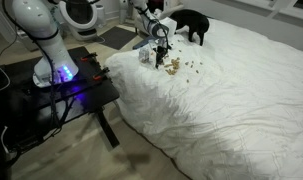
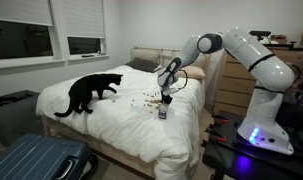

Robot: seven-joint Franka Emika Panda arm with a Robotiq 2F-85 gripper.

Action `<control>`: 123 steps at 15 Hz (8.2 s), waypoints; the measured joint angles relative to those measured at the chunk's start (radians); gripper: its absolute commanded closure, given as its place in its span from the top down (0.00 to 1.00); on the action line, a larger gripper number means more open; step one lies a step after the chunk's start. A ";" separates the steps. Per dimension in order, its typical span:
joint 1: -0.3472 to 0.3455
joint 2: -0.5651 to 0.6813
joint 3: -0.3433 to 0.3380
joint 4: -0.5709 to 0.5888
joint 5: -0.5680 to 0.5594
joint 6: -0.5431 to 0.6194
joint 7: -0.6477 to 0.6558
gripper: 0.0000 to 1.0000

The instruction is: Pick some objects from the bed and put them in the clear bottle

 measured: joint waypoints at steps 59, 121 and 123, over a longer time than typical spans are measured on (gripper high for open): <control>0.007 0.026 -0.001 0.012 -0.020 -0.007 -0.041 0.99; 0.129 -0.350 0.094 -0.247 -0.142 -0.147 -0.158 0.01; 0.132 -0.350 0.095 -0.251 -0.142 -0.147 -0.158 0.01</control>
